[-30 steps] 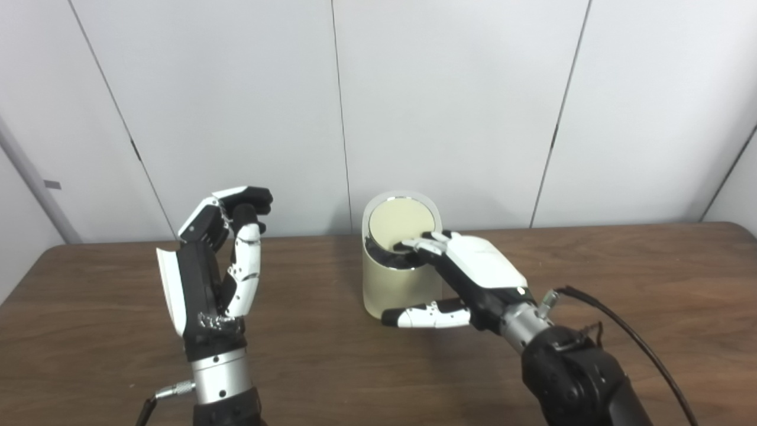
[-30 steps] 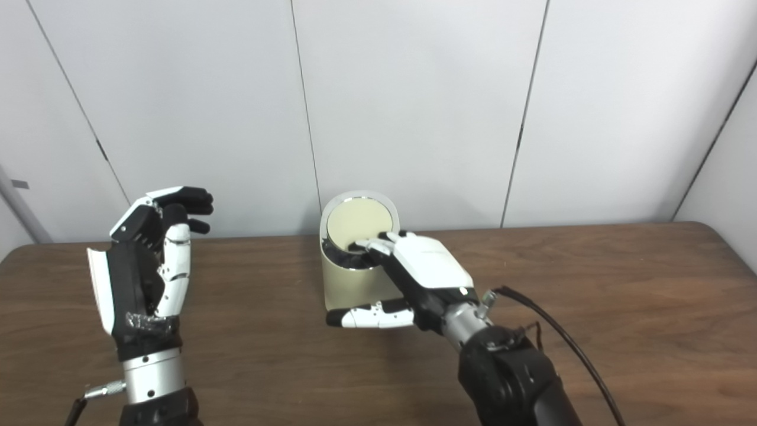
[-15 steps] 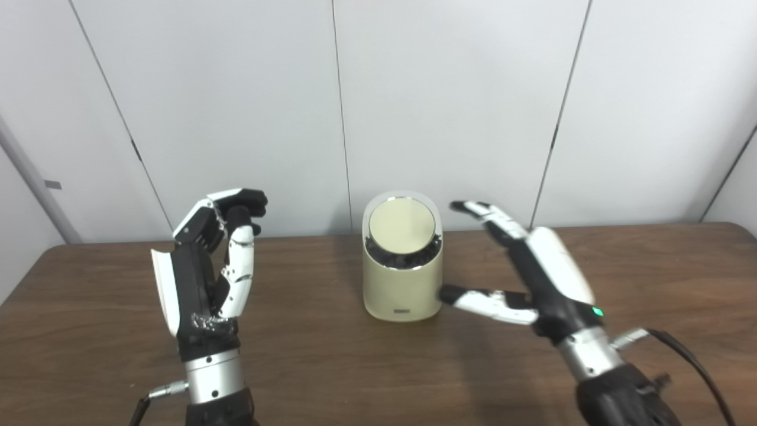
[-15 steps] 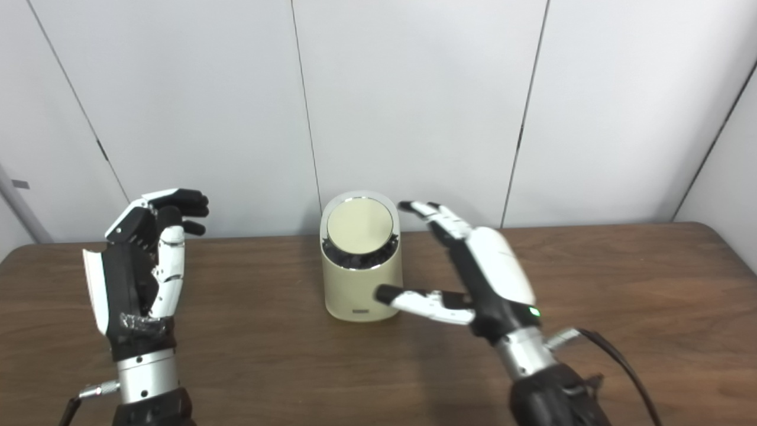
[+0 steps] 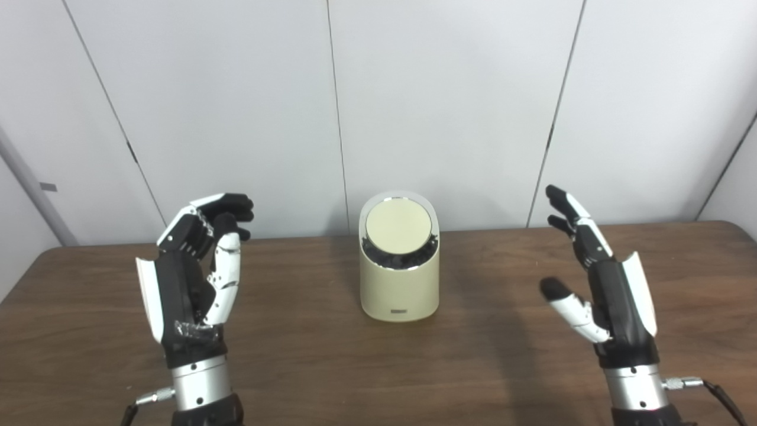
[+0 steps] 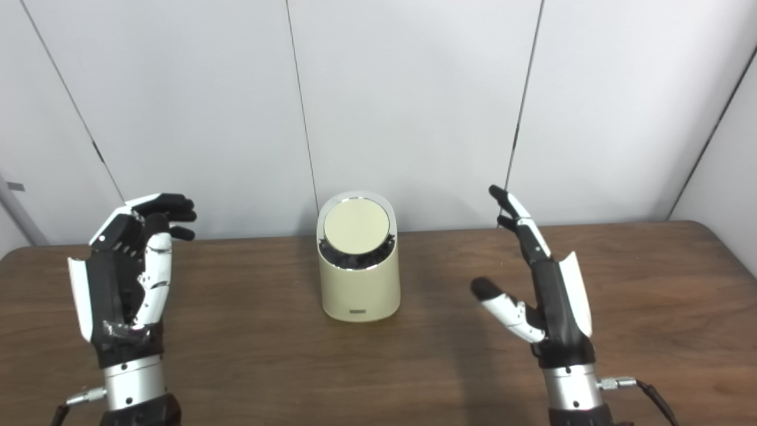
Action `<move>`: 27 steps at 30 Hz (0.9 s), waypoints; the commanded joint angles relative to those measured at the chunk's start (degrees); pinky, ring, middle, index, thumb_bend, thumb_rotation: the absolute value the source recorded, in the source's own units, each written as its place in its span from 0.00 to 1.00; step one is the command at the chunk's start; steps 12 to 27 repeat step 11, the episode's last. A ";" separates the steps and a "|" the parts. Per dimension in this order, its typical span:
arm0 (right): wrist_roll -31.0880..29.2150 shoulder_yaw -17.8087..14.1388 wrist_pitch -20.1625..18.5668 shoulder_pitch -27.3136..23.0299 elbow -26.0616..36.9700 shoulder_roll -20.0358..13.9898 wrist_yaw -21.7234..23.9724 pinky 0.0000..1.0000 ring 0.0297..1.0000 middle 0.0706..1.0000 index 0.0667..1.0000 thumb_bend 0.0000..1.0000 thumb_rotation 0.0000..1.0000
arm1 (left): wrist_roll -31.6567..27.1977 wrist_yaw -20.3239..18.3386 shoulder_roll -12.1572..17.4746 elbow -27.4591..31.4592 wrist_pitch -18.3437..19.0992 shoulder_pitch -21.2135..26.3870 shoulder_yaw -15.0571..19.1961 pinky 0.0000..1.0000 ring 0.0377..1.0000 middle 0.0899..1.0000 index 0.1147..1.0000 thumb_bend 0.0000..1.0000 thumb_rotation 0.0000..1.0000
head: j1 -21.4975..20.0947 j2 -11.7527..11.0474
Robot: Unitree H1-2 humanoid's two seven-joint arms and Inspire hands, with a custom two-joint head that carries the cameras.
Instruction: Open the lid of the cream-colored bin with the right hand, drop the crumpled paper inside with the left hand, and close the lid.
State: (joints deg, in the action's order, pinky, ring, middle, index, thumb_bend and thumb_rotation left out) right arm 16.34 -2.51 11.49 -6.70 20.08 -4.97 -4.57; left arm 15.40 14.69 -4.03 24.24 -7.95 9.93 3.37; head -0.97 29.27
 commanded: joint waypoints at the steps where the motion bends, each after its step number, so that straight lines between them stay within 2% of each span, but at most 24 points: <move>1: -3.06 -0.47 3.01 -1.02 2.71 1.06 -1.30 0.80 0.86 0.85 0.81 0.45 0.86 | -0.64 -0.46 0.52 0.90 -2.06 0.68 0.22 0.49 0.58 0.59 0.55 0.29 0.57 | -0.34 -0.05; 3: -4.19 -0.66 2.72 -0.78 3.52 1.66 -1.41 0.77 0.83 0.82 0.80 0.35 0.86 | -1.01 -0.69 0.82 0.79 -2.33 0.41 0.31 0.49 0.59 0.59 0.56 0.27 0.57 | -0.55 -0.17; 5: -4.69 -0.98 2.18 -0.74 4.16 2.13 -1.51 0.76 0.82 0.81 0.79 0.30 0.85 | -1.28 -0.84 1.10 0.41 -2.90 0.20 0.36 0.50 0.59 0.60 0.56 0.27 0.56 | -0.79 -0.35; 9: -7.20 -2.27 2.62 -1.74 4.10 3.04 -2.46 0.72 0.79 0.79 0.76 0.22 0.74 | -2.26 -1.28 1.42 -0.48 -4.38 0.14 0.54 0.51 0.60 0.61 0.59 0.24 0.54 | -1.15 -0.20; 27: -8.48 -2.76 2.88 -2.30 3.59 3.18 -2.74 0.70 0.78 0.78 0.75 0.21 0.72 | -2.75 -1.43 1.48 -1.00 -4.54 0.30 0.66 0.51 0.60 0.61 0.59 0.24 0.53 | -1.40 -0.13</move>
